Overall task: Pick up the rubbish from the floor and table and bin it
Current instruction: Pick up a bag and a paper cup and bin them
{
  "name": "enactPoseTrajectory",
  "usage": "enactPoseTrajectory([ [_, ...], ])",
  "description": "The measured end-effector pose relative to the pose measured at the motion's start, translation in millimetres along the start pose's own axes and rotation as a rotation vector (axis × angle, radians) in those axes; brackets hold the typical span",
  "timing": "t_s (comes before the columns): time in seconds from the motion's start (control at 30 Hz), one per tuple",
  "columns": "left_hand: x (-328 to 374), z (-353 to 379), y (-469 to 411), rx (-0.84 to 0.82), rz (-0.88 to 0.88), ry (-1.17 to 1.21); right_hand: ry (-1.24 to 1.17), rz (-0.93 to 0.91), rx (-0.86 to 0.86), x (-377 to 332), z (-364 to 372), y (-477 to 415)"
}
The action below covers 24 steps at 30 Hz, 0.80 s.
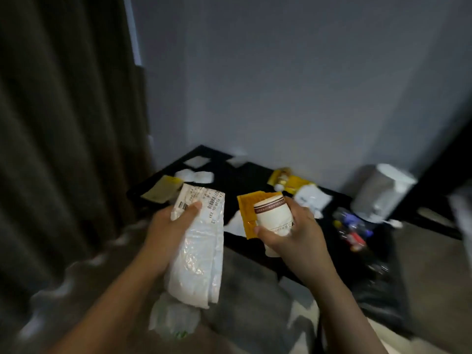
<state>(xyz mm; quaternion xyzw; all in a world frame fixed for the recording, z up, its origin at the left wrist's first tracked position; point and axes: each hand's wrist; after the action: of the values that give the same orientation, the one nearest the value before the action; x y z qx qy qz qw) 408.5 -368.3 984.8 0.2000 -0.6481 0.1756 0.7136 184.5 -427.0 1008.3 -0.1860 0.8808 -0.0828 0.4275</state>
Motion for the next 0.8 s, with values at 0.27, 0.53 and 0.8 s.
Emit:
enactPoseTrajectory([
  [0.27, 27.7, 180.8, 58.8, -0.489, 0.086, -0.03, 0.175, 0.184, 0.343, 45.7, -180.6, 99.3],
  [0.53, 24.0, 351.7, 178.4, -0.822, 0.096, 0.009, 0.312, 0.384, 0.577, 99.1, -324.0, 239.5],
  [0.8, -23.5, 489.2, 324.6, -1.095, -0.107, 0.011, 0.381, 0.551, 0.74, 146.0, -454.3, 399.2],
])
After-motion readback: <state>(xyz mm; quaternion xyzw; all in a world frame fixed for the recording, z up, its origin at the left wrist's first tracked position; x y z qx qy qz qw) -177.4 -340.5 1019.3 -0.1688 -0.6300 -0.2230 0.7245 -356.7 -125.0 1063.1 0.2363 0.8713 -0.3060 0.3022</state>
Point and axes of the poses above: each hand's wrist, its own y-axis away from the middle knuckle, its own z-axis out of the palm, x = y × z, and after that the axes turned 2 degrees about y, right-handed
